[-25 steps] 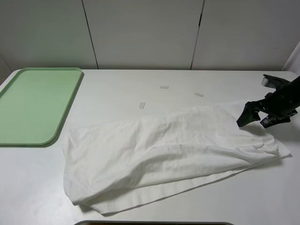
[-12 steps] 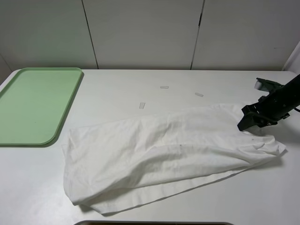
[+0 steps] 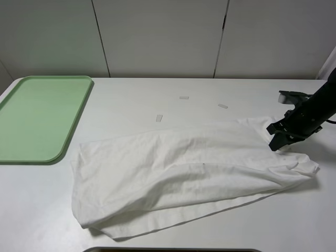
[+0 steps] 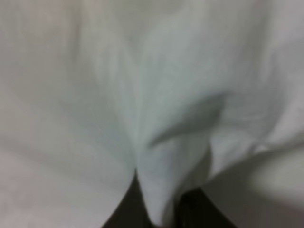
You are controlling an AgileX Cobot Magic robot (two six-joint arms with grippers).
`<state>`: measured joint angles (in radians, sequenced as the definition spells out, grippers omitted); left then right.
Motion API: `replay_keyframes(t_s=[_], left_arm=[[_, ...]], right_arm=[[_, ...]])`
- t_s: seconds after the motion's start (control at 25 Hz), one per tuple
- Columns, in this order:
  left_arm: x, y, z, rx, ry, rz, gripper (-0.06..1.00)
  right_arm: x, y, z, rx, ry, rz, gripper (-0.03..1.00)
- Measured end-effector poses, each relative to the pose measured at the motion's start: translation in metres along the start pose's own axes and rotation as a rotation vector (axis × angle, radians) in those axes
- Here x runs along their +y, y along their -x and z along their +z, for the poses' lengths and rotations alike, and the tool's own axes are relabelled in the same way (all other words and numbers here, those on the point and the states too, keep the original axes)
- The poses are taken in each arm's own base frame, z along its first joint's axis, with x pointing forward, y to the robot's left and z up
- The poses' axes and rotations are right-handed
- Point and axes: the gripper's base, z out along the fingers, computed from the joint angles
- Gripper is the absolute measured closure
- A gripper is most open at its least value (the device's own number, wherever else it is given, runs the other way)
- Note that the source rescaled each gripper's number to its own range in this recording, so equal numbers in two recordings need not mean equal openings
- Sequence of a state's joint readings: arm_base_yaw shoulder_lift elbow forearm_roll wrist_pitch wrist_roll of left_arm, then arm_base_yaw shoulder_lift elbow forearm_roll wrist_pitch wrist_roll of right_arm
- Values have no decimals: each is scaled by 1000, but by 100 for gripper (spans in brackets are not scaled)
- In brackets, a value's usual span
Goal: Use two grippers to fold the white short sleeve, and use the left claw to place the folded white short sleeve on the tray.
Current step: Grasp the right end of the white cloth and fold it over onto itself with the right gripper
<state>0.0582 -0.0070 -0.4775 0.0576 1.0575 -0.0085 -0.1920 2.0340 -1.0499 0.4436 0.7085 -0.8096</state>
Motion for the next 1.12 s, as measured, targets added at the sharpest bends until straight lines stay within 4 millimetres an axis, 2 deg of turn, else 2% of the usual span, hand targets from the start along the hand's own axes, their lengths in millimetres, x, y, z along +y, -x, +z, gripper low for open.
replay_keyframes(t_s=[0.24,0.36,0.52,0.68,0.72,0.84,0.88,0.96,1.12], left_arm=[[0,0,0,0,0,0,1],[0,0,0,0,0,0,1],[0,0,0,0,0,0,1],[0,0,0,0,0,0,1],[0,0,0,0,0,0,1],[0,0,0,0,0,0,1],[0,0,0,0,0,0,1],[0,0,0,0,0,0,1],[0,0,0,0,0,0,1]], right_arm=[[18,8,-3,30,-107,-37,97],[31,13,-7,20,-156,18,97],[56,18,-22,6,-194,61,97],[68,19,-32,-6,-210,96,97],[87,21,-48,-47,-237,128,97],[109,21,-64,-95,-258,143,97],[124,20,-65,-87,-254,152,97],[133,19,-63,-69,-249,155,97],[165,16,-55,-42,-222,105,97]])
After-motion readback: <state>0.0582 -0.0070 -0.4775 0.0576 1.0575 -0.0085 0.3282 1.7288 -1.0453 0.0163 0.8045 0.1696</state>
